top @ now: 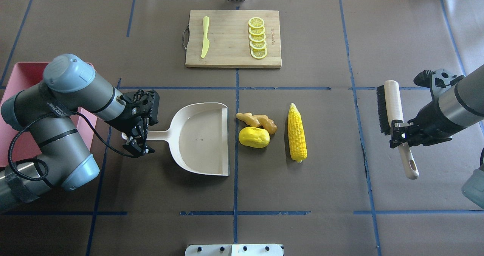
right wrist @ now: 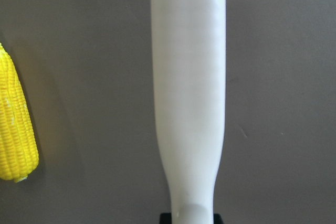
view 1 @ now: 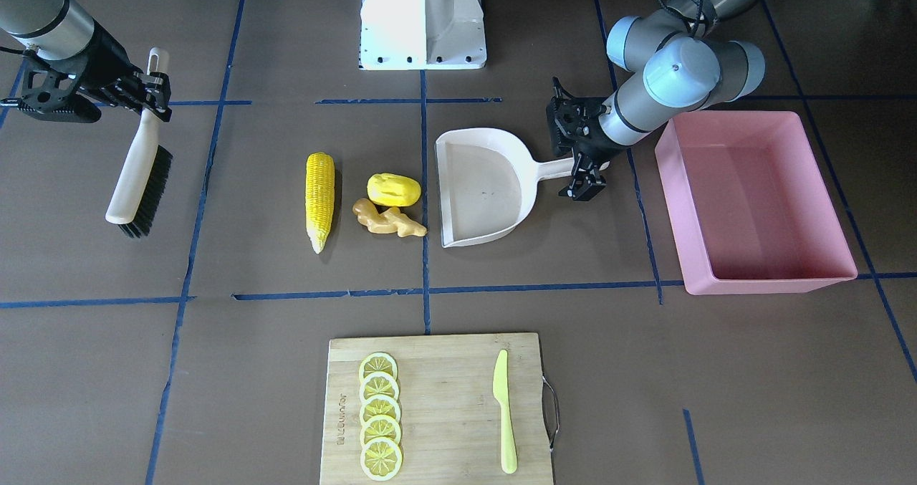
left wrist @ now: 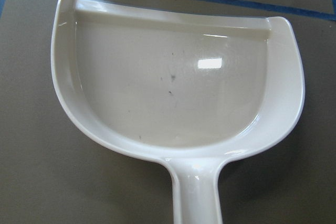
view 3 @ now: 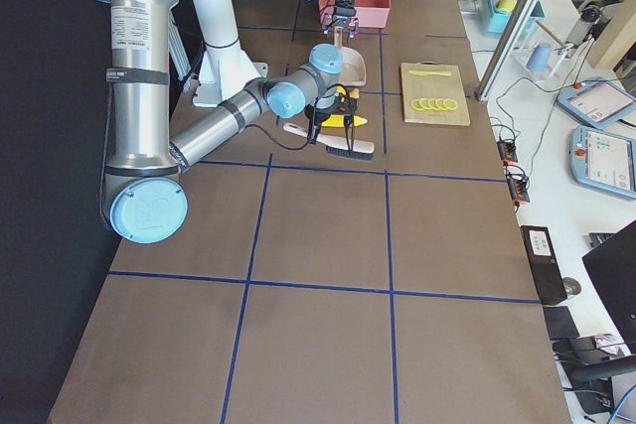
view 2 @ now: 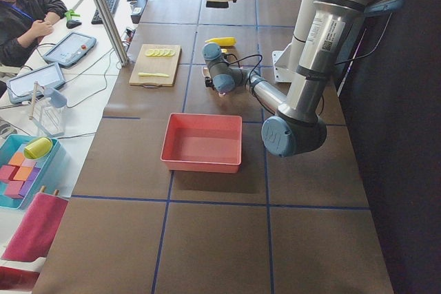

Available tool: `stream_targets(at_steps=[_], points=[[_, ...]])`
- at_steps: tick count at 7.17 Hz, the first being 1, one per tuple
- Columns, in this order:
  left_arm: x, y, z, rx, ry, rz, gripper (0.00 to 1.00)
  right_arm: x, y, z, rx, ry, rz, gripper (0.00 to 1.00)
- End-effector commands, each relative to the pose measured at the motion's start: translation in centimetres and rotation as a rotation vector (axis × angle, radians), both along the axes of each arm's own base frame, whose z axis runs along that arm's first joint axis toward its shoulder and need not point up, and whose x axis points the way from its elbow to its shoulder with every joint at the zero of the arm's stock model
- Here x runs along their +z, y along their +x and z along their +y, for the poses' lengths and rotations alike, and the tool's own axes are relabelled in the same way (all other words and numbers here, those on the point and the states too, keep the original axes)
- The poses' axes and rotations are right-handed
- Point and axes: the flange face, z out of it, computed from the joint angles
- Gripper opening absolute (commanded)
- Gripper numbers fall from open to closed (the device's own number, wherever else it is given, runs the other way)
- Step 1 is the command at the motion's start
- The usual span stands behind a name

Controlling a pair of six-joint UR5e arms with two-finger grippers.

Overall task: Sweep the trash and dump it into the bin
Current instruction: 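Grasp the beige dustpan handle with the left gripper while the right lifts the brush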

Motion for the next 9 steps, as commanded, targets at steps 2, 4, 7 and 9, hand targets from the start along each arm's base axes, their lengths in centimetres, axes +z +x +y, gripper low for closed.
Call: stream_targets(at_steps=[2, 4, 7, 9], points=[[0.6, 0.5, -0.6, -0.101, 0.062, -0.057, 0.43, -0.2, -0.8, 0.4, -0.017, 0.002, -0.001, 0.0], [0.8, 0.5, -0.6, -0.097, 0.056, -0.063, 0.12, -0.7, -1.5, 0.4, -0.029, 0.004, -0.001, 0.0], [-0.6, -0.2, -0.3, -0.086, 0.055, -0.032, 0.0, -2.9, -3.9, 0.2, -0.06, -0.006, 0.016, 0.0], [-0.4, -0.5, -0.9, -0.103, 0.055, -0.046, 0.0, -5.0, -6.4, 0.4, -0.095, -0.021, 0.043, 0.0]])
